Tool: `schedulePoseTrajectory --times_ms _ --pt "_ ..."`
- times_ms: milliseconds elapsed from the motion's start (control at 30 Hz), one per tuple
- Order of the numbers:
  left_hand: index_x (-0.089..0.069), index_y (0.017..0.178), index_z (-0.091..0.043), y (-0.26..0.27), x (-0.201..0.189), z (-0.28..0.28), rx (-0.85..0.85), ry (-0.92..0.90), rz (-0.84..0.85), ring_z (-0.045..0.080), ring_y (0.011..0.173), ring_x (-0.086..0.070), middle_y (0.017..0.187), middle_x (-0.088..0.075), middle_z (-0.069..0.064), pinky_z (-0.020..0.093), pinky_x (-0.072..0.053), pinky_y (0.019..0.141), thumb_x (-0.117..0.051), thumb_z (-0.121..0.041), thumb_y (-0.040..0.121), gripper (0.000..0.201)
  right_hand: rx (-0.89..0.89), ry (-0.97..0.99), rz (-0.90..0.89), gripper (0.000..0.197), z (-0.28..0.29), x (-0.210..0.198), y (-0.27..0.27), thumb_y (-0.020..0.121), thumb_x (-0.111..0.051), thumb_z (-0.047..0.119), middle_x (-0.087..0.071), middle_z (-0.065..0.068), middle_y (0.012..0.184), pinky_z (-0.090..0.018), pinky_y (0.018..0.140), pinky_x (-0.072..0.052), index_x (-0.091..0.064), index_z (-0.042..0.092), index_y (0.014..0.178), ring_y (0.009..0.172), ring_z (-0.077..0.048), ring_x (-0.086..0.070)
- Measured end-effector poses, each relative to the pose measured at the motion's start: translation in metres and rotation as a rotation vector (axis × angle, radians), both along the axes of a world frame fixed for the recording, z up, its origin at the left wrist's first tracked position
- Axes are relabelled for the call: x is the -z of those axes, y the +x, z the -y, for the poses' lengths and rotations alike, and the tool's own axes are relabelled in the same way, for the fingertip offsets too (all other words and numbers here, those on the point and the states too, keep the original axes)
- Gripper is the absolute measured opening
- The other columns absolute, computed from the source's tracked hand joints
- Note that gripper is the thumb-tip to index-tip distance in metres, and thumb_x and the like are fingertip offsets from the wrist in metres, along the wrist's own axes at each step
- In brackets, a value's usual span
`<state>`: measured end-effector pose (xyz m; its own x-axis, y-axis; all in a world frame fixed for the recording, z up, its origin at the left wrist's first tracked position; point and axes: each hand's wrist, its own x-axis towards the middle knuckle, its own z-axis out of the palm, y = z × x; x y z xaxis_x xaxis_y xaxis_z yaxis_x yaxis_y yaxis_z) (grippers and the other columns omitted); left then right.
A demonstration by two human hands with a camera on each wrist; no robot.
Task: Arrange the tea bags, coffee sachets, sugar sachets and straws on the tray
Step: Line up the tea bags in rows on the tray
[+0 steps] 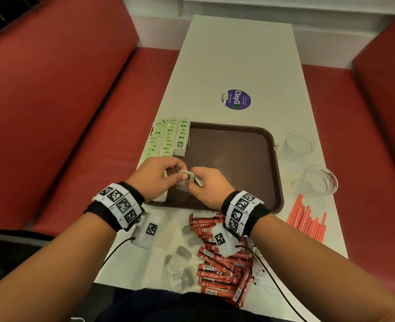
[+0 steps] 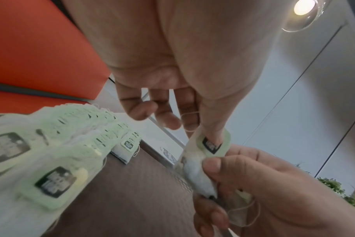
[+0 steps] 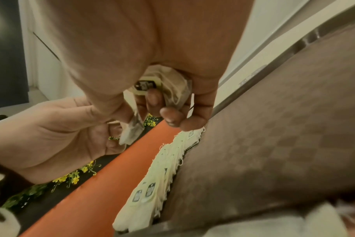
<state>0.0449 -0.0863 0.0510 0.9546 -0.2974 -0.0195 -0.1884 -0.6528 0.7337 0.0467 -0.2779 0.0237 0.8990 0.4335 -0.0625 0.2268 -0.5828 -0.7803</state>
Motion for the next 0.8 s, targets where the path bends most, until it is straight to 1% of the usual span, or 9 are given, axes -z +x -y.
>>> schedulePoseTrajectory --times_ms 67,133,200,300,367,500,567,700,800 --pt "-0.069 0.086 -0.029 0.009 0.002 0.0 -0.017 -0.007 -0.005 0.004 0.059 -0.05 0.071 -0.062 -0.005 0.019 -0.04 0.059 -0.072 -0.027 0.09 0.005 0.014 -0.007 -0.023 0.021 0.001 -0.001 0.007 0.09 -0.061 0.024 -0.057 -0.004 0.068 -0.034 0.059 -0.041 -0.056 0.008 0.077 0.063 -0.021 -0.052" --pt "-0.069 0.085 -0.03 0.019 0.004 0.0 -0.03 -0.014 -0.027 0.015 0.066 -0.054 0.074 -0.065 0.001 0.031 -0.046 0.066 -0.072 -0.028 0.089 0.006 0.026 -0.008 -0.037 0.02 0.001 0.0 0.013 0.09 -0.062 0.023 -0.057 -0.004 0.069 -0.034 0.059 -0.039 -0.056 0.007 0.079 0.063 -0.02 -0.051" --pt "-0.068 0.084 -0.031 0.029 0.006 0.001 -0.049 -0.028 -0.073 0.022 0.073 -0.058 0.077 -0.067 0.003 0.035 -0.048 0.07 -0.072 -0.027 0.089 0.007 0.045 -0.013 -0.05 0.017 0.0 0.001 0.018 0.091 -0.061 0.022 -0.058 -0.002 0.071 -0.032 0.058 -0.037 -0.056 0.01 0.081 0.063 -0.017 -0.051" --pt "-0.068 0.089 -0.027 0.044 0.008 0.001 -0.092 -0.049 -0.099 0.017 0.077 -0.064 0.08 -0.071 0.001 0.034 -0.051 0.076 -0.073 -0.026 0.089 0.005 0.096 0.0 -0.077 0.01 0.001 0.003 0.024 0.092 -0.062 0.023 -0.062 0.002 0.083 -0.029 0.06 -0.039 -0.055 0.017 0.096 0.07 -0.015 -0.056" --pt "-0.067 0.093 -0.022 0.06 0.012 -0.003 -0.147 0.009 -0.111 0.017 0.085 -0.066 0.088 -0.072 -0.002 0.032 -0.052 0.081 -0.072 -0.028 0.09 0.009 0.12 0.013 -0.128 0.021 0.004 0.003 0.027 0.091 -0.061 0.017 -0.058 0.0 0.082 -0.027 0.055 -0.039 -0.046 0.017 0.105 0.064 -0.016 -0.053" --pt "-0.067 0.111 -0.022 0.095 0.025 -0.012 -0.157 0.323 -0.214 0.015 0.093 -0.063 0.103 -0.069 -0.001 0.026 -0.046 0.079 -0.068 -0.035 0.092 0.023 0.121 0.016 -0.198 0.023 0.011 0.004 0.034 0.089 -0.052 0.006 -0.048 -0.004 0.077 -0.034 0.055 -0.038 -0.033 0.016 0.097 0.059 -0.017 -0.042" --pt "-0.068 0.111 -0.02 0.109 0.033 -0.012 -0.137 0.388 -0.238 0.015 0.091 -0.062 0.102 -0.069 0.0 0.024 -0.044 0.077 -0.07 -0.034 0.091 0.025 0.124 0.013 -0.183 0.023 0.013 0.005 0.037 0.089 -0.049 0.006 -0.048 -0.006 0.077 -0.038 0.058 -0.039 -0.031 0.02 0.087 0.061 -0.018 -0.042" --pt "-0.073 0.104 -0.021 0.13 0.042 -0.009 -0.188 0.406 -0.186 0.016 0.089 -0.062 0.087 -0.065 -0.005 0.026 -0.047 0.08 -0.073 -0.034 0.088 0.021 0.187 0.017 -0.184 0.016 0.016 0.006 0.039 0.094 -0.049 0.012 -0.057 -0.008 0.077 -0.038 0.063 -0.046 -0.041 0.016 0.081 0.066 -0.024 -0.053" --pt "-0.074 0.104 -0.022 0.141 0.047 -0.008 -0.235 0.444 -0.161 0.019 0.097 -0.063 0.099 -0.071 -0.001 0.033 -0.052 0.088 -0.075 -0.036 0.085 0.024 0.206 0.045 -0.219 0.011 0.018 0.009 0.039 0.092 -0.051 0.017 -0.067 -0.015 0.087 -0.049 0.075 -0.055 -0.053 0.007 0.09 0.079 -0.033 -0.065"
